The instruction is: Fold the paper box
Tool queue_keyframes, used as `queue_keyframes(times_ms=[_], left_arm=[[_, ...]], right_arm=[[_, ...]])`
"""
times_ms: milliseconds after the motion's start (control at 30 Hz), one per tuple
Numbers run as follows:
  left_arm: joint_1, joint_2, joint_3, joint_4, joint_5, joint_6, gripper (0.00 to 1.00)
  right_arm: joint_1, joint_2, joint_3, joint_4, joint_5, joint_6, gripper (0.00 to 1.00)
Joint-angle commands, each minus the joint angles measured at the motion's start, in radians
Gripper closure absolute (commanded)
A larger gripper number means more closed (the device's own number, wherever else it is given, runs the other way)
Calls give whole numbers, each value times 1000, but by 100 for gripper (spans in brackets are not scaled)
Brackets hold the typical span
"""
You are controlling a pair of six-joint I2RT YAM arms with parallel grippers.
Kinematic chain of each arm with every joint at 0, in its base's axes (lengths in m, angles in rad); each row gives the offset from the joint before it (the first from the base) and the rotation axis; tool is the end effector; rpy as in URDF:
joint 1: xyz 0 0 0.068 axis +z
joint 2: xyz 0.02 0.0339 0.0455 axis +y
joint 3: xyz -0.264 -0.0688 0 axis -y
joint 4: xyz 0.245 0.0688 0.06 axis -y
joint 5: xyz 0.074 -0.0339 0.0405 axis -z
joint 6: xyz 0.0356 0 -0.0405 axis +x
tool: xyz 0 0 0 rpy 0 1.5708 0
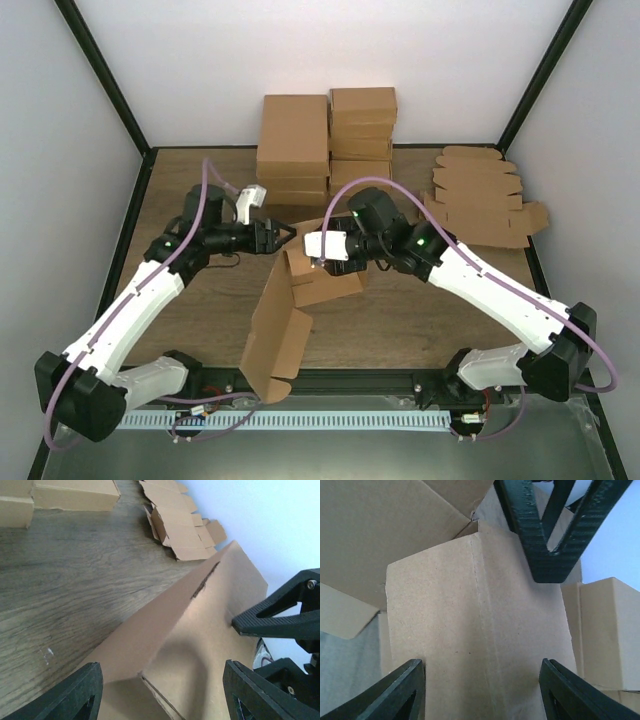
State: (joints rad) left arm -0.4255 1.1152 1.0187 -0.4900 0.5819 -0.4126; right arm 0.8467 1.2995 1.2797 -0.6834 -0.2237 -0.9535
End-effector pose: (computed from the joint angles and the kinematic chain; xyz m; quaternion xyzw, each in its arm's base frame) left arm 0.2104 -0.1168 0.3293 0.1410 0.8434 -0.4151 0.3106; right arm 0.1785 0.2137 0.3527 -0.7355 0.5237 0.0788 0.4225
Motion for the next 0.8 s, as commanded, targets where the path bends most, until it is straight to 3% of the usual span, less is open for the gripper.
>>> queue_keyframes(times_ms=[0, 233, 767], left_arm=[[1, 10, -29, 115, 71, -49, 32], [1, 46, -30, 157, 114, -46, 31], [1, 85, -9, 159, 111, -31, 32]], right_arm=[[26, -5, -31, 85, 165, -28, 34], [49, -28, -89, 208, 250, -66, 34], [71, -41, -270, 547, 366, -238, 82]])
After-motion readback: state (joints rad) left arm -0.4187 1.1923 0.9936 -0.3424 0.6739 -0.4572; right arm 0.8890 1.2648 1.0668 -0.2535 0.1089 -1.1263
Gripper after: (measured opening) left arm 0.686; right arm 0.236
